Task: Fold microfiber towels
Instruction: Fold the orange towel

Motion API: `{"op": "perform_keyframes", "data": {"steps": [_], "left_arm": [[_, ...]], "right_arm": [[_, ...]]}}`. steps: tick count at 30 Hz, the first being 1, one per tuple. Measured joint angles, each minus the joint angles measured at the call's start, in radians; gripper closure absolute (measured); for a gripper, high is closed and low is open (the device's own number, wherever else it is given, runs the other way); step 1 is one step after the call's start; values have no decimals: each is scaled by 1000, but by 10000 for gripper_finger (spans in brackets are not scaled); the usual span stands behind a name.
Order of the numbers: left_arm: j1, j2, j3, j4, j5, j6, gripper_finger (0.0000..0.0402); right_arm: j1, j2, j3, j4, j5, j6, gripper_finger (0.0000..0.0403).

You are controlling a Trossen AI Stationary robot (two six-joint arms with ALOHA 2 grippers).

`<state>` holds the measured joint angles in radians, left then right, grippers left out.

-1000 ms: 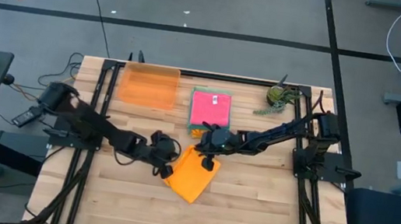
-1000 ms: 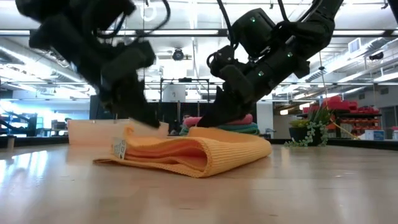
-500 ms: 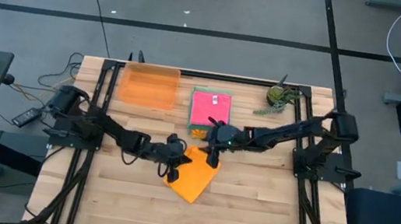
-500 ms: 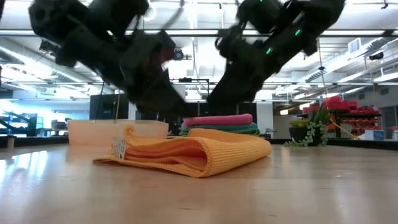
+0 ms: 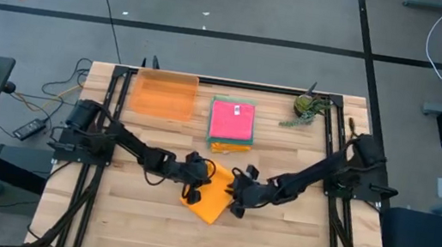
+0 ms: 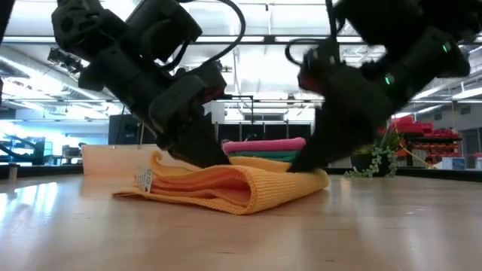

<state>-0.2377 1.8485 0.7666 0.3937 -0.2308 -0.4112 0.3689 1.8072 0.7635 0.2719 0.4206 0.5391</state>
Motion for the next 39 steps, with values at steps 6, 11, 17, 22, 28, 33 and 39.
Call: {"op": "perform_keyframes", "data": {"steps": [6, 11, 17, 22, 28, 33, 39], "left_arm": [[-35, -31, 1, -4, -1, -30, 398], [-69, -109, 1, -6, -41, -28, 397], [-91, -129, 1, -13, -65, -59, 396], [-106, -114, -2, -38, -70, -147, 394], [-121, -86, 0, -27, -81, -151, 395], [-105, -52, 0, -56, -83, -156, 394], [-110, 40, 3, -4, -30, -264, 397]], "right_arm": [[3, 84, 4, 26, 6, 26, 377], [21, 19, 1, -28, -22, -28, 392], [-5, -129, 9, -59, -21, -105, 393], [-64, -156, 10, -122, -128, -70, 389], [-57, -114, 8, -237, -237, -71, 342], [-59, -123, 8, -244, -224, -74, 265], [-6, -148, 9, -166, -179, -1, 214]]}}
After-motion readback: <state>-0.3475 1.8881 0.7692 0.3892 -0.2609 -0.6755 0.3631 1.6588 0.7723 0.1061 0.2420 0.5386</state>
